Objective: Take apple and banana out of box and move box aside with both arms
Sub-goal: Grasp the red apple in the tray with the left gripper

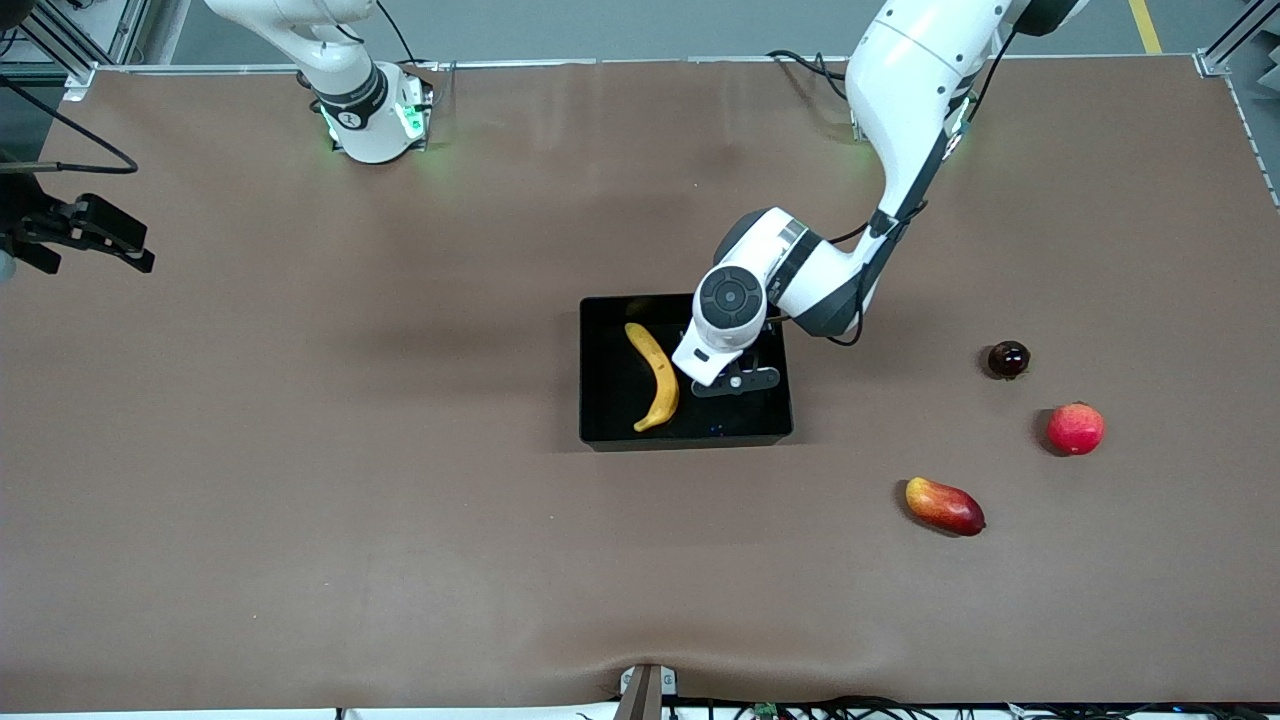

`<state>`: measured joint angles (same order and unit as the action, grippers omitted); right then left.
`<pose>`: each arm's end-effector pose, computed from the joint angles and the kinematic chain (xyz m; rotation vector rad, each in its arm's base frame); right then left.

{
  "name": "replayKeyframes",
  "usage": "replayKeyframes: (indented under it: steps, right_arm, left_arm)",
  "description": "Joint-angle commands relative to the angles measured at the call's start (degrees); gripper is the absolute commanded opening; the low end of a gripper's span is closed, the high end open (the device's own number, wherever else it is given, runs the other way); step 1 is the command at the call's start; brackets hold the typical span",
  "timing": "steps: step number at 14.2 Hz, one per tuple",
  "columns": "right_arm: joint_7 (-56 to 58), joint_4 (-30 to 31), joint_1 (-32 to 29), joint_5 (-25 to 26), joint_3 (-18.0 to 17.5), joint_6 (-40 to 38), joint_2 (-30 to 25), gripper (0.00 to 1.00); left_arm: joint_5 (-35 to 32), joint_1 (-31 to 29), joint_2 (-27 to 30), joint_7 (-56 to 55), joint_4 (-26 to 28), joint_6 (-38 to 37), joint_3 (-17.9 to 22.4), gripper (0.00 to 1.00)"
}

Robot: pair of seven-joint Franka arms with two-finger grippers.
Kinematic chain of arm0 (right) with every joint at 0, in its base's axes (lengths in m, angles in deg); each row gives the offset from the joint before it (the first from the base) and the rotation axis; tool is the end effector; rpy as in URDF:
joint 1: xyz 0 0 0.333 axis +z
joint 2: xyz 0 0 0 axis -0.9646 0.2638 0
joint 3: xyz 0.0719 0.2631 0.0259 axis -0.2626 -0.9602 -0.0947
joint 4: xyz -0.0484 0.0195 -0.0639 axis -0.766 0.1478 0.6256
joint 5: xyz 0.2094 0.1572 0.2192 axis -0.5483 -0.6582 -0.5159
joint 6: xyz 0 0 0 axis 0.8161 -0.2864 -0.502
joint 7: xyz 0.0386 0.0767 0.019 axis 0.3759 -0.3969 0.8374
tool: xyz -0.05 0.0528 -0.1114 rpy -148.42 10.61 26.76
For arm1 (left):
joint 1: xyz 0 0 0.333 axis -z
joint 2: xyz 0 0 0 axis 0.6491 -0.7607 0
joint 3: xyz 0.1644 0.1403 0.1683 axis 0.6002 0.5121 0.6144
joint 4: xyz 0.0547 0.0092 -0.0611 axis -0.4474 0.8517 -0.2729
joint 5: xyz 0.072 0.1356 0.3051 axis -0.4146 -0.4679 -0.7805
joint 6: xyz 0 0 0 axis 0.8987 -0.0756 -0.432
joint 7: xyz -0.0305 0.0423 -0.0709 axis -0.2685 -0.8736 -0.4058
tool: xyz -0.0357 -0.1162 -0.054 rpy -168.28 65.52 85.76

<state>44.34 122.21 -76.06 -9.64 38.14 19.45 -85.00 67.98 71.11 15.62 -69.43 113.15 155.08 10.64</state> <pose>0.4955 -0.0082 0.5722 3.1172 0.0196 -0.0016 0.4450 -0.3691 0.1826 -3.0255 -0.1715 0.3288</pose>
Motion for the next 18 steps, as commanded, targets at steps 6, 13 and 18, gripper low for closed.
replayKeyframes:
  steps: [6,13,18]
  right_arm:
    - [-1.08,-1.38,-0.32,0.98,-0.26,-0.04,1.05,1.00]
    - [-0.91,-1.65,0.39,0.98,-0.26,-0.04,1.75,1.00]
    - [-0.91,-1.65,0.47,0.98,-0.26,-0.04,1.84,1.00]
  left_arm:
    - [-0.31,0.48,2.45,-3.15,0.71,1.17,0.10,0.00]
    - [-1.36,-3.20,15.09,-1.67,-0.70,-1.72,1.59,0.00]
    - [-1.36,-11.46,18.72,9.92,-1.32,-8.76,1.60,0.00]
